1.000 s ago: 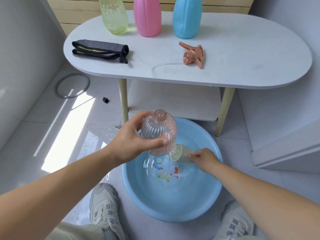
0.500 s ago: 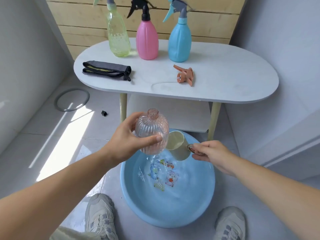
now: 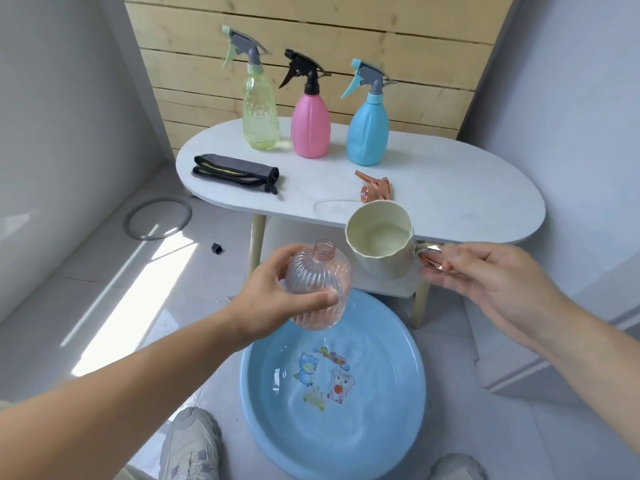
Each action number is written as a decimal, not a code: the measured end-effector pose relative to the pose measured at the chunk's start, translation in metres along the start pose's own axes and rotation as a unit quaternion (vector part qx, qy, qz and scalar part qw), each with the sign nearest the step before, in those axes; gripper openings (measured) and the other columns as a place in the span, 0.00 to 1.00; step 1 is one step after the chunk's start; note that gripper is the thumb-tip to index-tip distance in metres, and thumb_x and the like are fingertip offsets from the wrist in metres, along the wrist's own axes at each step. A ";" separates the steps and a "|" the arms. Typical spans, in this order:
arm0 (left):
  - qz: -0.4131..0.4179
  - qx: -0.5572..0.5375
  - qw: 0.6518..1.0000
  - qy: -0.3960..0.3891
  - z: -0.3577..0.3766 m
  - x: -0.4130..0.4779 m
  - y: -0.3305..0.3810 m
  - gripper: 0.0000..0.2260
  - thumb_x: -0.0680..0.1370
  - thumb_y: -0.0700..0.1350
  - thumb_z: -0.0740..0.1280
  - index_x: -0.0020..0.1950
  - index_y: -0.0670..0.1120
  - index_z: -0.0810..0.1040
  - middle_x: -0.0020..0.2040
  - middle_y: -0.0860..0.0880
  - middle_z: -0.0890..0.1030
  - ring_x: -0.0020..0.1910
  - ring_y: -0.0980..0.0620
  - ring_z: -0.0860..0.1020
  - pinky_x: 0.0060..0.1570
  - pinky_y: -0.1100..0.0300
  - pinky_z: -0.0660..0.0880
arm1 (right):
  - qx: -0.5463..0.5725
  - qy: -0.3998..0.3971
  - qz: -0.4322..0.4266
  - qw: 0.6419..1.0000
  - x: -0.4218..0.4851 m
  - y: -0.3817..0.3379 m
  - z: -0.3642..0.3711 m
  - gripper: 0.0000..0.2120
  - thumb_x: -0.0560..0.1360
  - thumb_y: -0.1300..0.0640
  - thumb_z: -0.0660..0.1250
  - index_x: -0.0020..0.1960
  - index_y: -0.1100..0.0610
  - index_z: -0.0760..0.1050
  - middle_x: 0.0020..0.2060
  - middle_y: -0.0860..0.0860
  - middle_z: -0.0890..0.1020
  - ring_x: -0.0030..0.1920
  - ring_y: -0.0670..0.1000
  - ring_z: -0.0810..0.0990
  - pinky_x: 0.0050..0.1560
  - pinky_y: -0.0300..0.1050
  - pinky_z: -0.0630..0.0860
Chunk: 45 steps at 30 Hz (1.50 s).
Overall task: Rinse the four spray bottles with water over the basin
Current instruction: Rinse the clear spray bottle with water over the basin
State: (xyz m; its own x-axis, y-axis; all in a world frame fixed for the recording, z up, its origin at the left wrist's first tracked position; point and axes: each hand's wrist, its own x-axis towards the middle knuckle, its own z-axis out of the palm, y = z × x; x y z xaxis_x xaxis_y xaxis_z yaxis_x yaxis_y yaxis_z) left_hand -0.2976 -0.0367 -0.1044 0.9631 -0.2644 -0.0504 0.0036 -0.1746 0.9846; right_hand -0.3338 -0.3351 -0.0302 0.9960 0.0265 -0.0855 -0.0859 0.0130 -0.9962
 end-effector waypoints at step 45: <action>0.009 0.006 0.999 -0.033 0.011 -0.003 -0.001 0.35 0.63 0.51 0.85 0.68 0.54 0.77 0.60 0.55 0.84 0.61 0.58 0.82 0.61 0.61 0.79 | -0.165 0.035 -0.133 0.977 -0.003 -0.021 0.018 0.12 0.68 0.46 0.70 0.44 0.52 0.86 0.54 0.45 0.86 0.58 0.49 0.84 0.67 0.57 0.75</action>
State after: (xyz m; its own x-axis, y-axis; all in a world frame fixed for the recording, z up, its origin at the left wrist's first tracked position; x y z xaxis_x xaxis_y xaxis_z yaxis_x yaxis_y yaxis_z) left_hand -0.3032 -0.0461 -0.1068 0.9432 -0.3292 -0.0444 -0.0166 -0.1802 0.9835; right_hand -0.3350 -0.3172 -0.0088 0.9822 -0.0028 0.1877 0.1775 -0.3127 -0.9331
